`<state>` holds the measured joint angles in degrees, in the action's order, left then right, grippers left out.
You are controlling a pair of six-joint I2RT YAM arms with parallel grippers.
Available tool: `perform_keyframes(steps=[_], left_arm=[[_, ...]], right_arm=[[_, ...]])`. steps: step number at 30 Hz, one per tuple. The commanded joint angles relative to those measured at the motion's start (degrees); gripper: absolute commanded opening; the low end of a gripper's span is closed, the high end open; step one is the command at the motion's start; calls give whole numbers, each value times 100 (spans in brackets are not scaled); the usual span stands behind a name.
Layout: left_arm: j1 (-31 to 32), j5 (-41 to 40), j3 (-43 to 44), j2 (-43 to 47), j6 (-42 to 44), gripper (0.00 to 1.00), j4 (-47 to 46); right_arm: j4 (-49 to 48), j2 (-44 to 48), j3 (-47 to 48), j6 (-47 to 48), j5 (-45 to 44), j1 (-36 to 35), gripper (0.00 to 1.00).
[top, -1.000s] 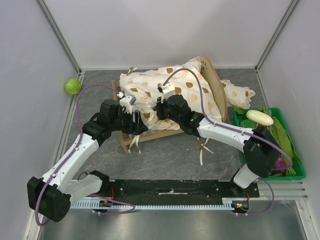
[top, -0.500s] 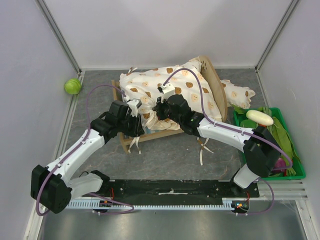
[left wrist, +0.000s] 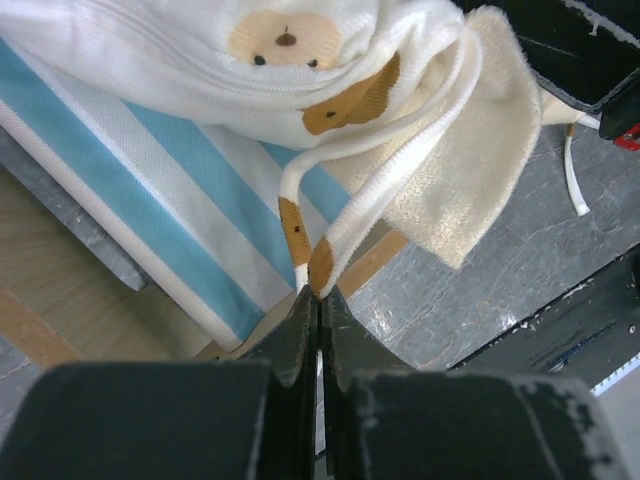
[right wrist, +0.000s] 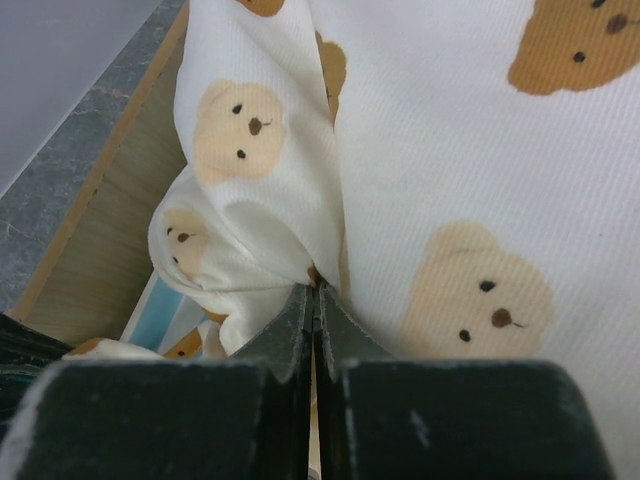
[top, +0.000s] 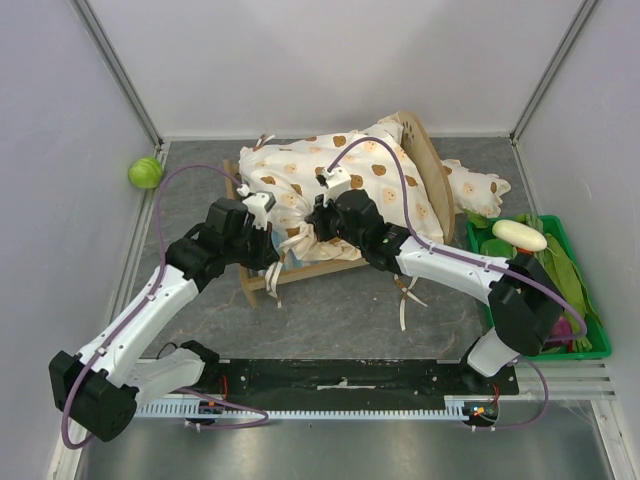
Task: Set up the pet bed
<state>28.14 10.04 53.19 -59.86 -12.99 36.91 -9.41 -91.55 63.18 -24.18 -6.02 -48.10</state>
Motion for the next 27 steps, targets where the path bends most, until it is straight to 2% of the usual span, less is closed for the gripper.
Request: perform_keyframes(steps=[1, 6, 11, 19, 22, 25, 27], left_arm=[[25, -221, 385, 202, 245, 2, 238], [25, -968, 622, 501, 209, 2, 283], [25, -987, 921, 677, 613, 2, 45], [25, -1039, 1273, 299, 948, 2, -34], [25, -785, 1291, 220, 930, 2, 1], [25, -58, 1282, 202, 913, 2, 123], [25, 847, 1212, 202, 886, 2, 220]], right_arm=[[-166, 304, -77, -34, 13, 99, 0], [-298, 480, -262, -156, 206, 90, 0], [-360, 664, -350, -350, 365, 90, 0], [-439, 805, -420, -482, 470, 81, 0], [-500, 840, -464, -517, 506, 72, 0], [-492, 823, -464, -473, 436, 81, 0], [-474, 796, -429, -430, 357, 81, 0]])
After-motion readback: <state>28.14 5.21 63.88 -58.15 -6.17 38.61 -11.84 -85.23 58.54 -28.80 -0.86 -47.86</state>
